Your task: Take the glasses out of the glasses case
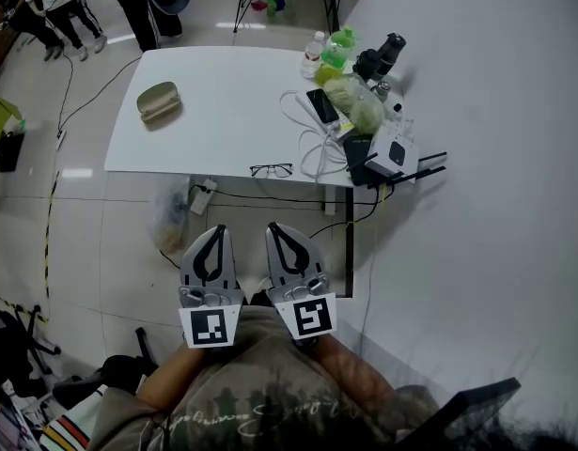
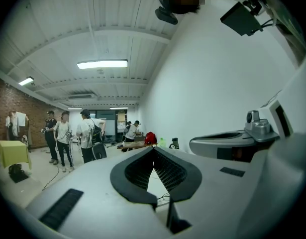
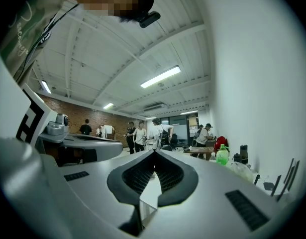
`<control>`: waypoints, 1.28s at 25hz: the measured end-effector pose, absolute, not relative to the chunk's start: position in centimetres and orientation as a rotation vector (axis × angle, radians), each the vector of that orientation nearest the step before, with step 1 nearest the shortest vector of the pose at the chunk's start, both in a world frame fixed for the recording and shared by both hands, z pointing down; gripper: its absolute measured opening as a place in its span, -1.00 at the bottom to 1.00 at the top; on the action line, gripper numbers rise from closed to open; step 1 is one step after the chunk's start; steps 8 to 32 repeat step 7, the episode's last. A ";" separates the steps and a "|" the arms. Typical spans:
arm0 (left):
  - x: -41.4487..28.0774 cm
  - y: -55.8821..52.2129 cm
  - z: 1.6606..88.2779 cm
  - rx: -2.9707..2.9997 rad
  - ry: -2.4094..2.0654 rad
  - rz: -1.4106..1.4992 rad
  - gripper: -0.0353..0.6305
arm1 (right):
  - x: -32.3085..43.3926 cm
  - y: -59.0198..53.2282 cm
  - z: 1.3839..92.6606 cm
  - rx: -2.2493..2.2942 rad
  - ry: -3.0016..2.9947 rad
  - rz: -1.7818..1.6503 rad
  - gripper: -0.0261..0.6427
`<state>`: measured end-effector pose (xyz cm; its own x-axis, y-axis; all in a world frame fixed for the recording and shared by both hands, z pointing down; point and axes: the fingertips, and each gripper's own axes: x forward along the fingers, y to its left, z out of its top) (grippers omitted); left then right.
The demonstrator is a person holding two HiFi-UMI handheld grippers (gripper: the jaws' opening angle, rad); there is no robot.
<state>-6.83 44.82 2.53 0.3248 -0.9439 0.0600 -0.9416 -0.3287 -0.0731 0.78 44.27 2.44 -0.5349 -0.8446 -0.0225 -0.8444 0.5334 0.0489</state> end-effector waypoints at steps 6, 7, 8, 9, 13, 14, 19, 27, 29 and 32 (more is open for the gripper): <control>-5.2 45.6 2.2 -2.553 1.769 -0.161 -0.87 | 0.9 44.9 1.4 1.493 -2.764 -0.125 -0.89; -5.0 45.5 2.0 -2.552 1.763 -0.160 -0.87 | 1.0 45.0 1.3 1.490 -2.765 -0.126 -0.89; -5.0 45.5 2.0 -2.552 1.763 -0.160 -0.87 | 1.0 45.0 1.3 1.490 -2.765 -0.126 -0.89; -5.0 45.5 2.0 -2.552 1.763 -0.160 -0.87 | 1.0 45.0 1.3 1.490 -2.765 -0.126 -0.89; -5.0 45.5 2.0 -2.552 1.763 -0.160 -0.87 | 1.0 45.0 1.3 1.490 -2.765 -0.126 -0.89; -5.0 45.5 2.0 -2.552 1.763 -0.160 -0.87 | 1.0 45.0 1.3 1.490 -2.765 -0.126 -0.89; -5.0 45.5 2.0 -2.552 1.763 -0.160 -0.87 | 1.0 45.0 1.3 1.490 -2.765 -0.126 -0.89; -5.0 45.5 2.0 -2.552 1.763 -0.160 -0.87 | 1.0 45.0 1.3 1.490 -2.765 -0.126 -0.89; -5.0 45.5 2.0 -2.552 1.763 -0.160 -0.87 | 1.0 45.0 1.3 1.490 -2.765 -0.126 -0.89; -5.0 45.5 2.0 -2.552 1.763 -0.160 -0.87 | 1.0 45.0 1.3 1.490 -2.765 -0.126 -0.89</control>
